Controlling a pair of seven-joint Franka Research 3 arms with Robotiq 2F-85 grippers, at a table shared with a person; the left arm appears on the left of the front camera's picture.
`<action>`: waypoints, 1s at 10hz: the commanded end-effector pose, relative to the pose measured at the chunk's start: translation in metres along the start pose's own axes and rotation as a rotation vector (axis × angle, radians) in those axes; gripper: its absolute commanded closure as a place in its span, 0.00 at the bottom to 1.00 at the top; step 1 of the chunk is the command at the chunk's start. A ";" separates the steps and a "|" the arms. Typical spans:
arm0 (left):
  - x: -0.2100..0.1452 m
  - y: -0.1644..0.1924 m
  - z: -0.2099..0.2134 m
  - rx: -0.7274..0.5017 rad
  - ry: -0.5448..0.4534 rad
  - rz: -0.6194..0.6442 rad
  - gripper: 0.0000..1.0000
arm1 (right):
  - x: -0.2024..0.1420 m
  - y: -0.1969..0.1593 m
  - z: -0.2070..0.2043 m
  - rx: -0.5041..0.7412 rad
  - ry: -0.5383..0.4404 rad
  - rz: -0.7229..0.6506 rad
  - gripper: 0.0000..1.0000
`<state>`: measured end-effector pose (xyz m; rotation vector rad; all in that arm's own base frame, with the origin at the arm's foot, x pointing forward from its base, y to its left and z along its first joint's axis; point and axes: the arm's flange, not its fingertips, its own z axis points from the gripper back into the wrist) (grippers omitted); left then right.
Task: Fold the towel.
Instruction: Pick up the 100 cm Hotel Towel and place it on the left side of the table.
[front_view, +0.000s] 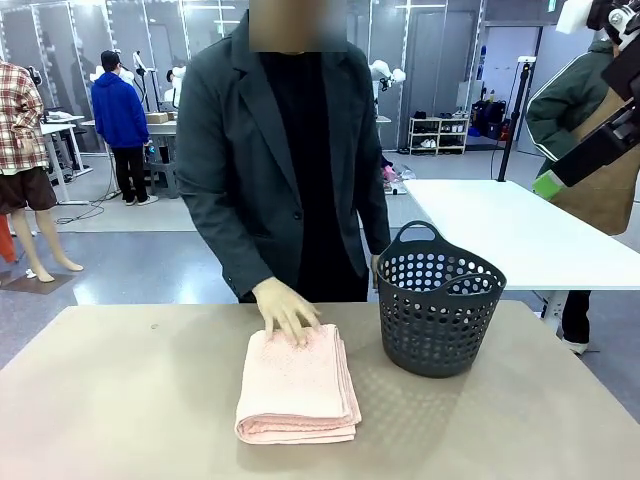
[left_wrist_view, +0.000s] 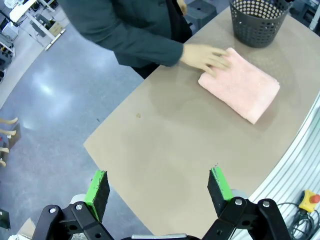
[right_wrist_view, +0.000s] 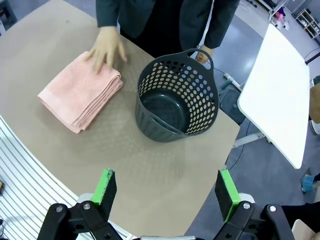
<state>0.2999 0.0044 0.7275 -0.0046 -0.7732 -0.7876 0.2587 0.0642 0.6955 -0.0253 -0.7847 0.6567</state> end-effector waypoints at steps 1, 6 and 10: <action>0.001 0.000 0.003 -0.001 0.011 0.006 0.00 | 0.001 -0.004 0.001 0.006 0.006 0.011 0.00; 0.001 0.000 0.003 -0.001 0.011 0.006 0.00 | 0.001 -0.004 0.001 0.006 0.006 0.011 0.00; 0.001 0.000 0.003 -0.001 0.011 0.006 0.00 | 0.001 -0.004 0.001 0.006 0.006 0.011 0.00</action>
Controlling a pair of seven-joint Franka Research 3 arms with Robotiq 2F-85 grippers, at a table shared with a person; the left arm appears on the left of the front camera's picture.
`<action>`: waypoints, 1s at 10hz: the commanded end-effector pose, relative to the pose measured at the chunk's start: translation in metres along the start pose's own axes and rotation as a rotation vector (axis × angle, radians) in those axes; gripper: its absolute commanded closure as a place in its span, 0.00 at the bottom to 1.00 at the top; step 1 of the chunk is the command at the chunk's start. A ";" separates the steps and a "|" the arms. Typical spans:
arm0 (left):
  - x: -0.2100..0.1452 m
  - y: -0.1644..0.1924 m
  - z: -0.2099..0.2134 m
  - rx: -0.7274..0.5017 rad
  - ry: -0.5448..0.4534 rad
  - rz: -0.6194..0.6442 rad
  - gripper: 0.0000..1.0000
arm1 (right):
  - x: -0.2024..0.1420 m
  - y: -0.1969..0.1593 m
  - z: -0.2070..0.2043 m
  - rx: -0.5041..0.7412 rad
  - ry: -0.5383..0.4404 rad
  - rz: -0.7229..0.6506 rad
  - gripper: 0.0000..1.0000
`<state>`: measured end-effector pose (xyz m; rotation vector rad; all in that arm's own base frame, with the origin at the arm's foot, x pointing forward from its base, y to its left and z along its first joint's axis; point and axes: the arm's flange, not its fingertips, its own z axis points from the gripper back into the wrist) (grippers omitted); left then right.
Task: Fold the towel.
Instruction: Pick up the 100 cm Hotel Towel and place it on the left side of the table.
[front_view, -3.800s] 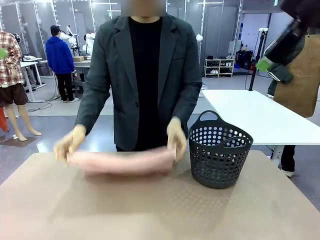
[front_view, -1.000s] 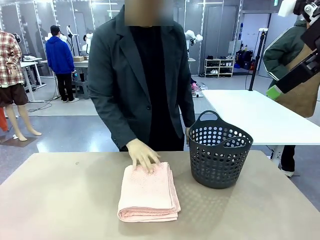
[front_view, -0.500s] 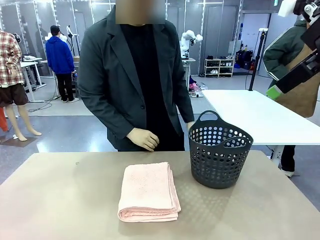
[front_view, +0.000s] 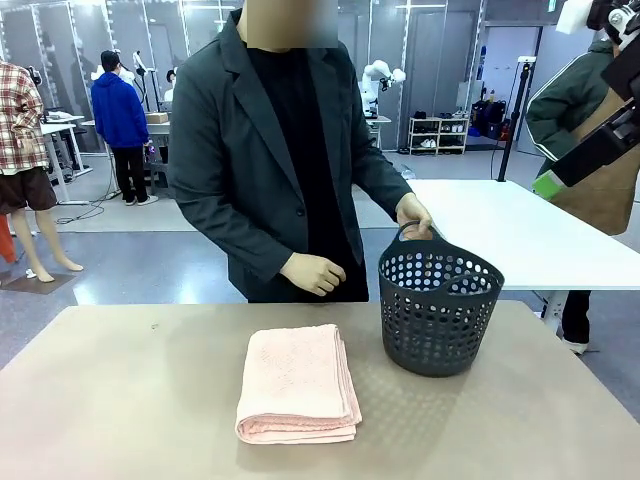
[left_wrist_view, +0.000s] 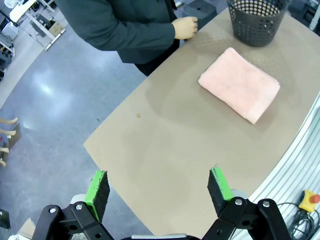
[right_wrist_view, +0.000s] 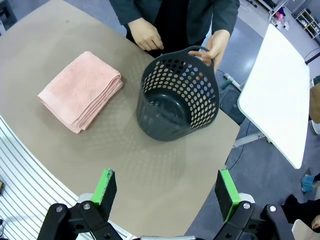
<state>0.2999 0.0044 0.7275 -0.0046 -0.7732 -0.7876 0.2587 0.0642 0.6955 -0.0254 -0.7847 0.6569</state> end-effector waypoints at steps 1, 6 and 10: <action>0.001 0.000 0.003 -0.001 0.011 0.006 0.00 | 0.001 -0.004 0.001 0.006 0.006 0.011 0.00; 0.001 0.000 0.003 -0.001 0.011 0.006 0.00 | 0.001 -0.004 0.001 0.006 0.006 0.011 0.00; 0.001 0.000 0.003 -0.001 0.011 0.006 0.00 | 0.001 -0.004 0.001 0.006 0.006 0.011 0.00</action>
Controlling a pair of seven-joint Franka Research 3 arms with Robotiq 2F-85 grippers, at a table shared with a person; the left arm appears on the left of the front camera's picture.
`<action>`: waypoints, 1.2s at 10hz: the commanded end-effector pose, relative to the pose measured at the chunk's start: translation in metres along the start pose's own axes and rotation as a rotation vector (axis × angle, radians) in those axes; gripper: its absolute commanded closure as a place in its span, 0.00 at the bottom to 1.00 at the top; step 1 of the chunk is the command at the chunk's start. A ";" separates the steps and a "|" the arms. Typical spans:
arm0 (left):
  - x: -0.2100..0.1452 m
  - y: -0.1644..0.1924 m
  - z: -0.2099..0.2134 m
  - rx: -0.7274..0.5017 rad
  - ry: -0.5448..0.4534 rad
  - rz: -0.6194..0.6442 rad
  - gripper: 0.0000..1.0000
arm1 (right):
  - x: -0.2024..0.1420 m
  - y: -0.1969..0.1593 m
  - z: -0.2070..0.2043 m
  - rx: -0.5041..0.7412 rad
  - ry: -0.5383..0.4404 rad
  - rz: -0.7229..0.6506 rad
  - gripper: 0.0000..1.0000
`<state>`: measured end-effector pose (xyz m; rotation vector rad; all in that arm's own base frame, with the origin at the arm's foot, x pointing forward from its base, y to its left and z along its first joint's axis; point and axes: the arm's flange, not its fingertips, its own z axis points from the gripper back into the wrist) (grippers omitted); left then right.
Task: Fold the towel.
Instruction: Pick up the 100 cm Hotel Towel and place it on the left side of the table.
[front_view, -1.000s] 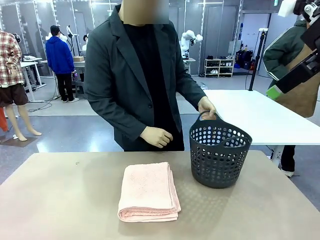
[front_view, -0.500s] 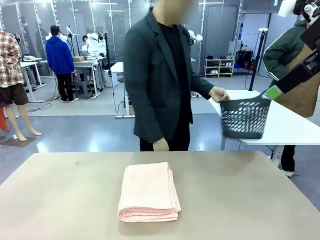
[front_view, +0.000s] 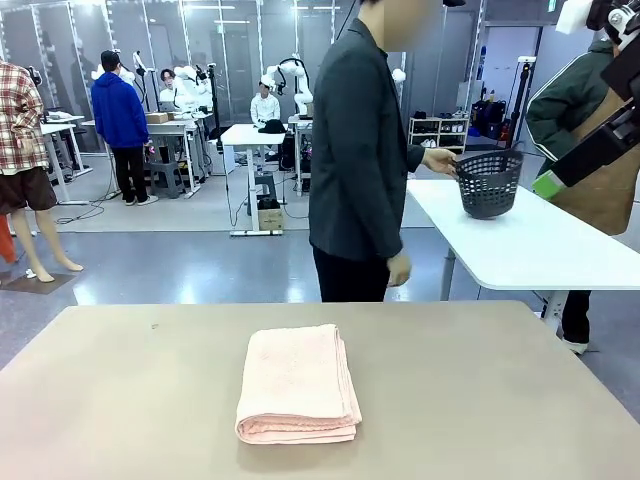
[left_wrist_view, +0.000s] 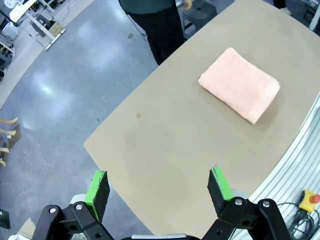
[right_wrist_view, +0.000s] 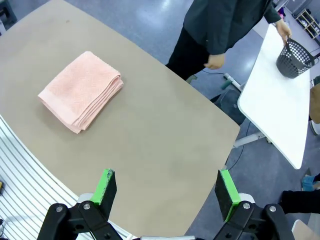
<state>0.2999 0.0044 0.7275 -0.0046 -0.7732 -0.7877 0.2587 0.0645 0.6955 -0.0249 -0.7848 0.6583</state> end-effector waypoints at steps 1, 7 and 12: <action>0.001 0.000 0.003 -0.001 0.011 0.006 0.00 | 0.001 -0.004 0.001 0.005 0.006 0.010 0.00; 0.000 0.000 0.000 0.000 0.000 0.000 0.00 | 0.001 -0.004 0.001 0.005 0.006 0.010 0.00; 0.012 -0.011 -0.106 -0.267 0.048 0.246 0.00 | 0.001 -0.004 0.001 0.005 0.006 0.010 0.00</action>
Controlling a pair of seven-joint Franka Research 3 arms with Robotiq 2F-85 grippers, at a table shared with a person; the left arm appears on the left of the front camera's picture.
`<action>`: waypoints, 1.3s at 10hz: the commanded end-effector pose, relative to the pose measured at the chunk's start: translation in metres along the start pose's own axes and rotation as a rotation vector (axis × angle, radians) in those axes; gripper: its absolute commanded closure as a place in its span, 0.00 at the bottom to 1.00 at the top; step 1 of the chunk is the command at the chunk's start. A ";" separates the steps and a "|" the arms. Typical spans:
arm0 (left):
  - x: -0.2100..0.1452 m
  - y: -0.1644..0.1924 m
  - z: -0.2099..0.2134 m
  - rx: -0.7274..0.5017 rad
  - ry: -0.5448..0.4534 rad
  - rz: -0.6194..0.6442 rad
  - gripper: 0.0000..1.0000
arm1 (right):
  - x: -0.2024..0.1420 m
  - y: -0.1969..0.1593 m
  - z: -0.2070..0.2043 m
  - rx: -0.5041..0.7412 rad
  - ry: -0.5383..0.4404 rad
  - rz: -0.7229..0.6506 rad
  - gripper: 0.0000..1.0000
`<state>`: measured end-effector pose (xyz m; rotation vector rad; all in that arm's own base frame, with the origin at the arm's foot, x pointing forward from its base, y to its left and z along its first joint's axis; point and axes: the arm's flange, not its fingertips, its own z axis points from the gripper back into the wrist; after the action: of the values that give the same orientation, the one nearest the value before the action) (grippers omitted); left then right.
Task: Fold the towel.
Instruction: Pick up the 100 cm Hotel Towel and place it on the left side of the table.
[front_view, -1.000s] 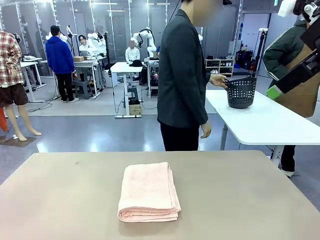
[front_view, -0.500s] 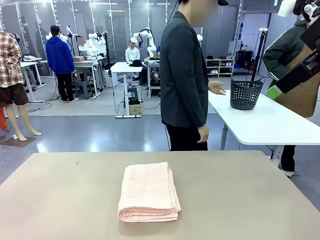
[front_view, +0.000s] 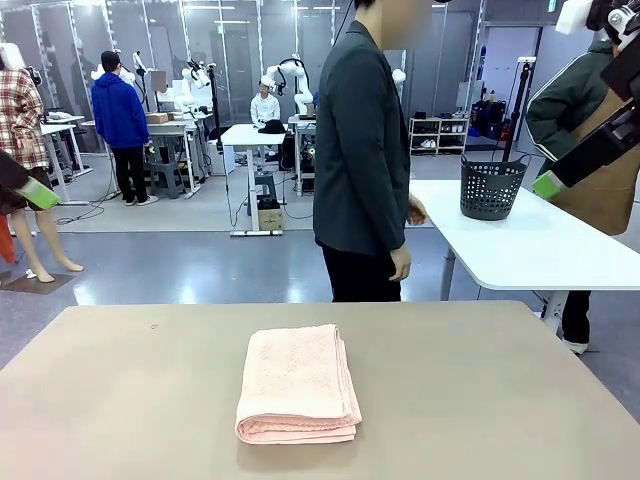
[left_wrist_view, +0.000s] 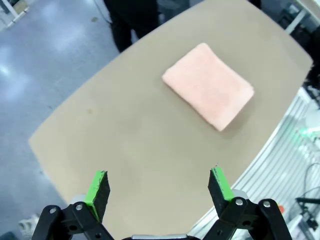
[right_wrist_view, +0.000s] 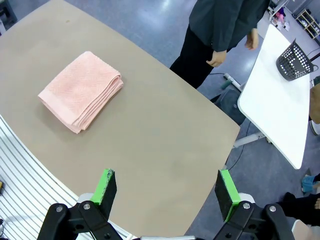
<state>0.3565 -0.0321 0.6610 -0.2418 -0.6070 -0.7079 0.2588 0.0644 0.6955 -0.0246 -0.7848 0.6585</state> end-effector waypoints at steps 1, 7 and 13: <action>0.006 -0.004 -0.034 -0.093 -0.010 0.143 0.00 | 0.001 -0.004 0.001 0.005 0.006 0.010 0.00; -0.020 -0.043 -0.182 -0.248 0.077 0.524 0.00 | 0.001 -0.004 0.001 0.005 0.006 0.010 0.00; -0.028 -0.028 -0.305 -0.472 0.032 0.870 0.00 | 0.001 -0.004 0.001 0.005 0.006 0.010 0.00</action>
<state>0.4380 -0.1529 0.4183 -0.8256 -0.2423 -0.0242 0.2589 0.0642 0.6957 -0.0240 -0.7850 0.6586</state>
